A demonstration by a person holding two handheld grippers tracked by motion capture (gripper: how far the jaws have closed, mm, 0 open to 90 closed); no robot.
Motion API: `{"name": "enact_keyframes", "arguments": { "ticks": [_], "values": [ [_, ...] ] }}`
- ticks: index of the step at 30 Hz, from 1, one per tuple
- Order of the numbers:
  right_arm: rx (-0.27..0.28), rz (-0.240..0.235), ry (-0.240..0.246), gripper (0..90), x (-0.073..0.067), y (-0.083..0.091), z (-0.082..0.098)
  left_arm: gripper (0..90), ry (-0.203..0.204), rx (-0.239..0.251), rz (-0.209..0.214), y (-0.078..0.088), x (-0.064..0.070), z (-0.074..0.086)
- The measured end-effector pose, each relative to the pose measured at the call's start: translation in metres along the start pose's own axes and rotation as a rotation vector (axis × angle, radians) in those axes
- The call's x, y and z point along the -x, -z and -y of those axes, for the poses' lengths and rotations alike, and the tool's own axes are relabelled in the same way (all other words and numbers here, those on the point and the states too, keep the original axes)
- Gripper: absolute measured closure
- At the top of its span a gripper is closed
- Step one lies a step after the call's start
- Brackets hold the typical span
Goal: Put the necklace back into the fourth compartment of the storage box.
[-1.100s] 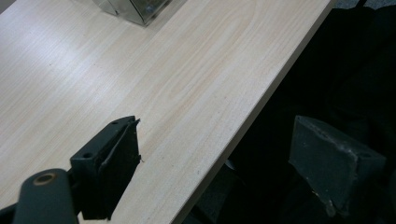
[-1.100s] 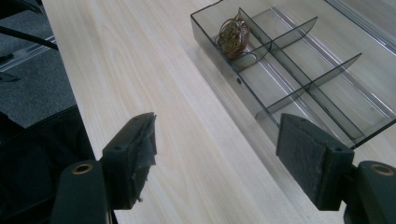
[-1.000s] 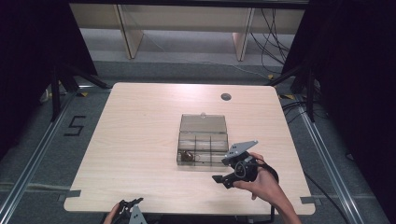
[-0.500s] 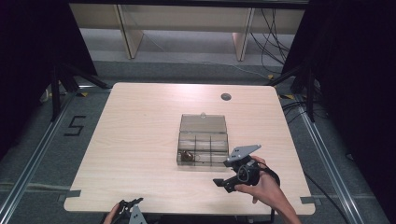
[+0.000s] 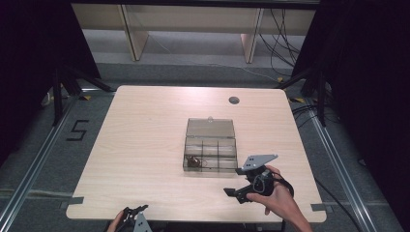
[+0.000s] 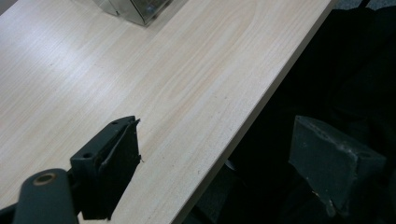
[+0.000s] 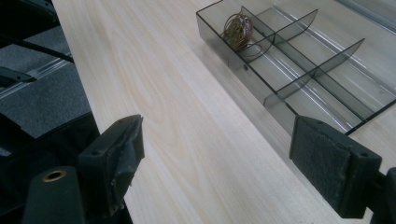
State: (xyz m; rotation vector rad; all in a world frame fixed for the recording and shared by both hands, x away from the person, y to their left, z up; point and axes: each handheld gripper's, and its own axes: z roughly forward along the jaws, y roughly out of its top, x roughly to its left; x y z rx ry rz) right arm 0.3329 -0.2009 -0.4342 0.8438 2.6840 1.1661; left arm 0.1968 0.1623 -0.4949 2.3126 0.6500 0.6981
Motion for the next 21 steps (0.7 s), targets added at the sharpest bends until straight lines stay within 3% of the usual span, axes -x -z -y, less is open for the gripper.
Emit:
{"name": "enact_keyframes", "arguments": {
  "ticks": [9,11,12,13,18,19,21],
  "values": [
    [0.01,0.001,-0.044,18.8,-0.001,0.001,0.008,15.4,0.001,0.001,-0.003,0.001,-0.001,0.0],
    [0.006,0.007,-0.029,18.8,0.001,0.001,0.01,15.4,0.001,0.001,-0.004,0.001,-0.001,0.0],
    [0.006,-0.001,-0.063,18.8,-0.002,0.001,0.011,15.4,-0.001,0.0,-0.004,0.001,-0.001,0.0],
    [0.006,-0.001,-0.031,18.8,0.0,0.001,0.012,15.4,-0.001,0.0,-0.004,0.001,-0.001,0.0],
    [0.018,0.009,-0.039,19.0,-0.001,0.002,0.015,15.4,0.001,0.0,-0.001,0.0,0.0,0.0],
    [0.017,0.006,-0.045,19.0,-0.002,0.003,0.016,15.4,0.005,0.008,-0.017,-0.001,0.001,0.0],
    [0.026,0.002,-0.033,19.0,-0.001,0.003,0.018,15.4,-0.004,-0.002,0.0,0.0,0.0,0.0]
  ]
}}
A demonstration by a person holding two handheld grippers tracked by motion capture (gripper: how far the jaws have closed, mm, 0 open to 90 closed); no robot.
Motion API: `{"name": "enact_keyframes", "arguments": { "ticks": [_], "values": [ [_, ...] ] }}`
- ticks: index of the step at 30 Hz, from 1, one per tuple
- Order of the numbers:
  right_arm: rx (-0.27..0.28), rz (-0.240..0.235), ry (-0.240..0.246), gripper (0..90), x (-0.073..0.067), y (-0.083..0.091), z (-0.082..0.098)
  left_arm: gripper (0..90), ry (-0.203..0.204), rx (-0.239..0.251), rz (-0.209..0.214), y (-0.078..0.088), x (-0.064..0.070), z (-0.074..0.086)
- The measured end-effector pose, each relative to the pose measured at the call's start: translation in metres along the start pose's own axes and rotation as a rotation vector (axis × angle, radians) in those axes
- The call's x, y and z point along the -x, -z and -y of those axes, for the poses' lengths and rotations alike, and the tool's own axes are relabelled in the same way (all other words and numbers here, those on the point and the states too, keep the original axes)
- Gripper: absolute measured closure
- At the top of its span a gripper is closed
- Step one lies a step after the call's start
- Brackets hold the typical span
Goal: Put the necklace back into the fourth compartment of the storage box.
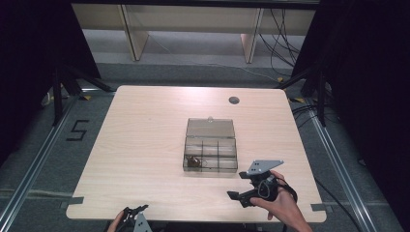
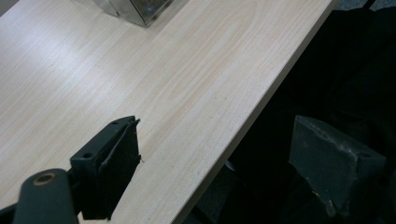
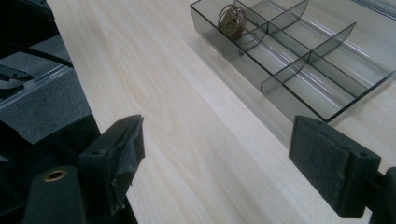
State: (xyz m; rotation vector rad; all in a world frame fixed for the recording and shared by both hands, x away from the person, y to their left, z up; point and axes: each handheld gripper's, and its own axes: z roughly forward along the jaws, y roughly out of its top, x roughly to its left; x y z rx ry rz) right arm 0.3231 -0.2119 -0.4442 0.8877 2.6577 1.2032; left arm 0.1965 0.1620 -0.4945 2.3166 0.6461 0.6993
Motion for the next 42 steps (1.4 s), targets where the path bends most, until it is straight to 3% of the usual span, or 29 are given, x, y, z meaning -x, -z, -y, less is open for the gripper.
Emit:
{"name": "enact_keyframes", "arguments": {
  "ticks": [3,5,17,19,23,38,42],
  "values": [
    [-0.002,0.014,-0.019,19.0,-0.002,0.002,0.002,15.4,0.018,0.016,-0.018,-0.002,0.001,0.0],
    [0.004,0.012,-0.009,19.0,-0.002,0.002,0.003,15.4,0.003,0.001,-0.005,0.001,-0.001,0.0],
    [0.007,0.011,-0.019,18.9,-0.005,0.004,0.013,15.4,0.015,0.014,-0.014,-0.001,0.001,0.0],
    [0.01,0.014,-0.015,18.8,-0.005,0.004,0.015,15.4,0.003,0.002,-0.004,0.0,-0.001,0.0],
    [0.034,0.015,-0.012,19.1,-0.004,0.005,0.018,15.4,0.004,0.002,-0.006,0.0,-0.001,0.0],
    [0.026,0.028,-0.031,18.5,-0.009,0.012,0.032,15.4,0.003,0.002,-0.005,0.001,0.0,0.0],
    [0.026,0.012,-0.033,18.5,-0.009,0.012,0.036,15.4,0.003,0.014,0.003,0.0,-0.001,0.0]
  ]
}}
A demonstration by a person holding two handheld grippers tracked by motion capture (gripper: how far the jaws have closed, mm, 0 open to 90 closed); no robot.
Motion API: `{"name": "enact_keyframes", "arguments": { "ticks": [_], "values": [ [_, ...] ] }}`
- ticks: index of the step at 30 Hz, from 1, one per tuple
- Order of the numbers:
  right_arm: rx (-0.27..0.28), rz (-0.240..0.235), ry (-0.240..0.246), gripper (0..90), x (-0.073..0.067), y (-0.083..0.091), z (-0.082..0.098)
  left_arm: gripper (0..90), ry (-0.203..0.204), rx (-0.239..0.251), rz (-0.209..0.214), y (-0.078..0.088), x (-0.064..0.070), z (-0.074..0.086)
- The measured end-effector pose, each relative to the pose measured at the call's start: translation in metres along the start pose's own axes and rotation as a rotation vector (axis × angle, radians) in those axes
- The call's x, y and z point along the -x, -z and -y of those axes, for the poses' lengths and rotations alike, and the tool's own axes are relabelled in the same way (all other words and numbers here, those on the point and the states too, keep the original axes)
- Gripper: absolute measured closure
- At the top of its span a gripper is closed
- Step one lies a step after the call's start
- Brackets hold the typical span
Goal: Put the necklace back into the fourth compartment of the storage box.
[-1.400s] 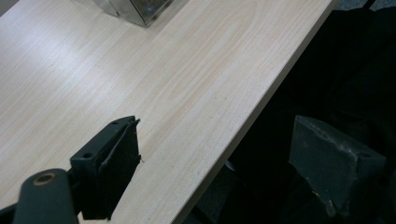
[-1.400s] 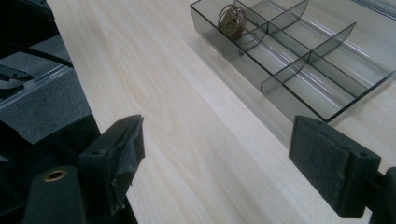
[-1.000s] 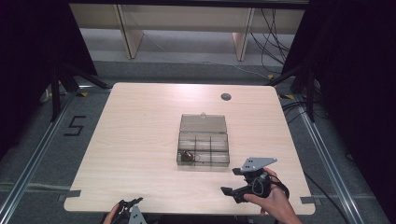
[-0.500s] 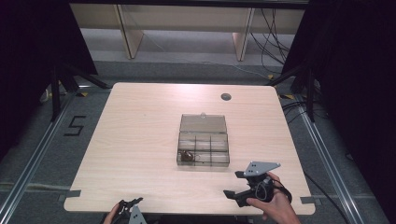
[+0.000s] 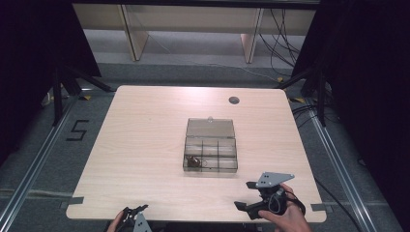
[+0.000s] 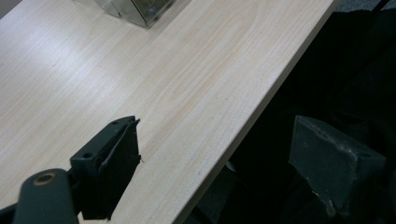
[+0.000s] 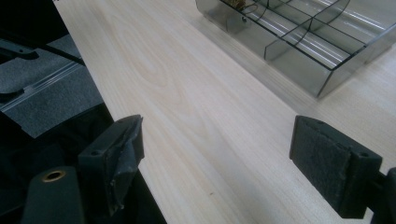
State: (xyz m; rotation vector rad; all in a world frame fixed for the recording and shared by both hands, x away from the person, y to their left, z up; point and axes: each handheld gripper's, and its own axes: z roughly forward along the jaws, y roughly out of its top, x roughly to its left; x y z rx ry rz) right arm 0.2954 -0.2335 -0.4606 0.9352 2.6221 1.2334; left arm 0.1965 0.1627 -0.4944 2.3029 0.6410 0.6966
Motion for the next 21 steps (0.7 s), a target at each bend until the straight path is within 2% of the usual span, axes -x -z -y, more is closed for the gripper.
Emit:
{"name": "enact_keyframes", "arguments": {
  "ticks": [2,5,6,7,8,12,13,14,17,19,20,21],
  "values": [
    [-0.003,0.001,-0.001,18.5,0.0,0.0,0.001,15.4,-0.003,-0.018,0.002,0.001,0.0,-0.001],
    [0.002,0.016,-0.016,18.6,-0.001,0.001,0.004,15.4,0.0,-0.015,0.002,0.0,0.0,0.0],
    [0.006,0.017,-0.013,18.5,0.0,0.002,0.005,15.4,0.014,0.002,-0.025,-0.002,0.002,0.0],
    [0.004,0.016,-0.006,18.5,0.0,0.003,0.005,15.4,0.017,0.002,-0.011,-0.002,0.002,0.0],
    [0.0,0.014,-0.02,18.5,-0.001,0.004,0.006,15.4,-0.001,-0.015,-0.004,-0.001,0.001,0.0],
    [0.027,0.025,-0.008,18.3,-0.001,0.006,0.009,15.4,0.004,-0.013,-0.005,-0.001,0.001,0.0],
    [0.023,0.02,-0.036,18.3,-0.002,0.007,0.01,15.4,0.004,-0.014,-0.006,-0.001,0.001,0.0],
    [0.03,0.035,-0.033,18.1,-0.001,0.007,0.011,15.4,0.005,-0.014,-0.005,-0.001,0.0,0.0],
    [0.042,0.034,-0.021,17.5,0.0,0.008,0.014,15.4,0.005,-0.015,-0.006,-0.001,0.0,0.0],
    [0.032,0.022,-0.024,17.5,0.0,0.008,0.015,15.4,0.005,-0.015,-0.004,-0.001,0.001,0.0],
    [0.024,0.03,-0.046,17.4,-0.001,0.008,0.017,15.4,0.005,-0.016,-0.005,-0.001,0.001,0.0],
    [0.024,0.03,-0.031,17.4,0.0,0.008,0.017,15.4,0.005,-0.015,-0.005,-0.001,0.001,0.0]
  ]
}}
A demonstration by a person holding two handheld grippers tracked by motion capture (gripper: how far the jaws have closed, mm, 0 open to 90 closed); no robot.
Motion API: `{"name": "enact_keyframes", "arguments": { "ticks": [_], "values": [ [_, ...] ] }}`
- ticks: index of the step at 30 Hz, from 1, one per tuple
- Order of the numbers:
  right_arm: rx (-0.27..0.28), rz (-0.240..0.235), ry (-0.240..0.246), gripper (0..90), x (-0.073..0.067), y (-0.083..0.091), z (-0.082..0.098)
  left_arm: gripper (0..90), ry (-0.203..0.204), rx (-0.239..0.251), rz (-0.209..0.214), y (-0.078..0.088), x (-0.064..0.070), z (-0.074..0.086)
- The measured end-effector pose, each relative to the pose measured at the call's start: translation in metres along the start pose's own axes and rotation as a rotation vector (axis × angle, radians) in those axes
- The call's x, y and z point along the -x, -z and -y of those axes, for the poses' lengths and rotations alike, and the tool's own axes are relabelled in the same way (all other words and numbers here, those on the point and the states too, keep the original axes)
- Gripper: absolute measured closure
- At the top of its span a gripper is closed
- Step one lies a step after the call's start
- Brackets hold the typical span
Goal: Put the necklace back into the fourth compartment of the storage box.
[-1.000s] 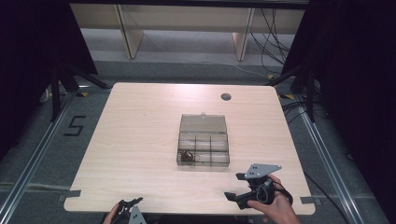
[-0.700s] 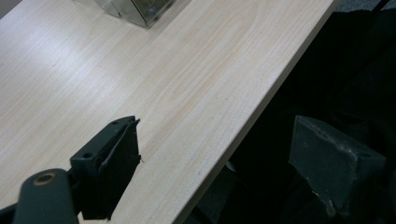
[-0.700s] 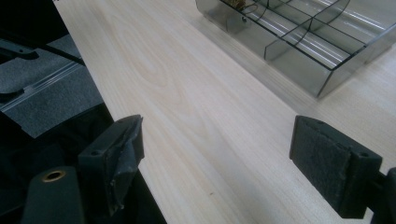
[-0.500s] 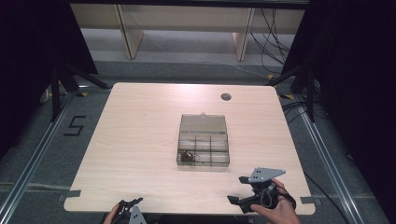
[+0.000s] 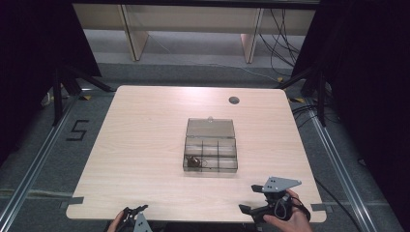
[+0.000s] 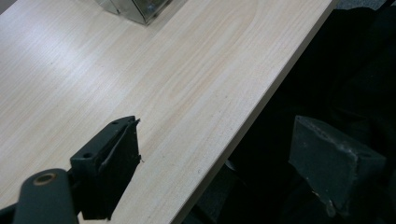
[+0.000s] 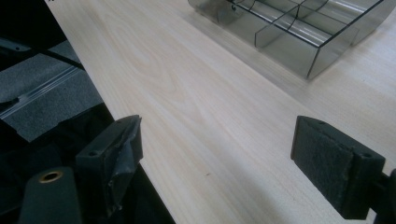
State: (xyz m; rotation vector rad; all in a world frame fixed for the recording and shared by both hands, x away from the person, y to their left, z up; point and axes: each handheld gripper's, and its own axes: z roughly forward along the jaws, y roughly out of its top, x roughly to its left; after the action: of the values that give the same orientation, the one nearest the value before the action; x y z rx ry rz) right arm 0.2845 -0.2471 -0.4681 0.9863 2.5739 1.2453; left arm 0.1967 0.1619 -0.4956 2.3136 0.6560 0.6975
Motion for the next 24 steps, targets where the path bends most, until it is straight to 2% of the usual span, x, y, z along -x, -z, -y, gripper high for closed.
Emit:
{"name": "enact_keyframes", "arguments": {
  "ticks": [1,5,8,11,12,15,16,17,20,21,24],
  "values": [
    [-0.002,-0.002,-0.034,17.3,-0.003,0.0,0.001,15.4,0.0,0.0,0.0,0.0,0.0,0.0],
    [0.001,0.006,-0.005,16.9,0.0,-0.001,0.005,15.4,-0.001,0.0,-0.001,0.0,0.0,0.0],
    [-0.005,0.001,-0.009,16.9,-0.001,-0.001,0.006,15.4,-0.001,-0.001,0.0,0.0,0.0,0.0],
    [-0.003,0.008,-0.035,16.6,-0.003,0.001,0.009,15.4,-0.002,-0.002,0.0,0.0,0.0,0.0],
    [0.005,0.01,-0.008,16.6,-0.001,0.001,0.009,15.4,-0.003,-0.002,0.003,-0.001,0.0,0.0],
    [0.004,0.01,-0.009,16.6,-0.001,0.002,0.012,15.4,-0.004,-0.003,0.002,-0.001,0.001,0.0],
    [-0.002,0.012,-0.037,16.6,-0.003,0.003,0.013,15.4,-0.004,-0.003,0.003,-0.001,0.001,0.0],
    [0.003,0.01,-0.017,16.6,-0.002,0.002,0.014,15.4,-0.003,-0.002,0.002,-0.001,0.001,0.0],
    [-0.011,0.011,-0.043,16.6,-0.004,0.003,0.017,15.4,-0.004,-0.002,0.002,-0.001,0.001,0.0],
    [-0.01,0.008,-0.015,16.5,-0.003,0.002,0.018,15.4,-0.004,-0.003,0.003,-0.001,0.001,0.0],
    [-0.015,0.012,-0.041,16.5,-0.006,0.002,0.021,15.4,-0.005,-0.005,0.002,-0.001,0.001,0.0]
  ]
}}
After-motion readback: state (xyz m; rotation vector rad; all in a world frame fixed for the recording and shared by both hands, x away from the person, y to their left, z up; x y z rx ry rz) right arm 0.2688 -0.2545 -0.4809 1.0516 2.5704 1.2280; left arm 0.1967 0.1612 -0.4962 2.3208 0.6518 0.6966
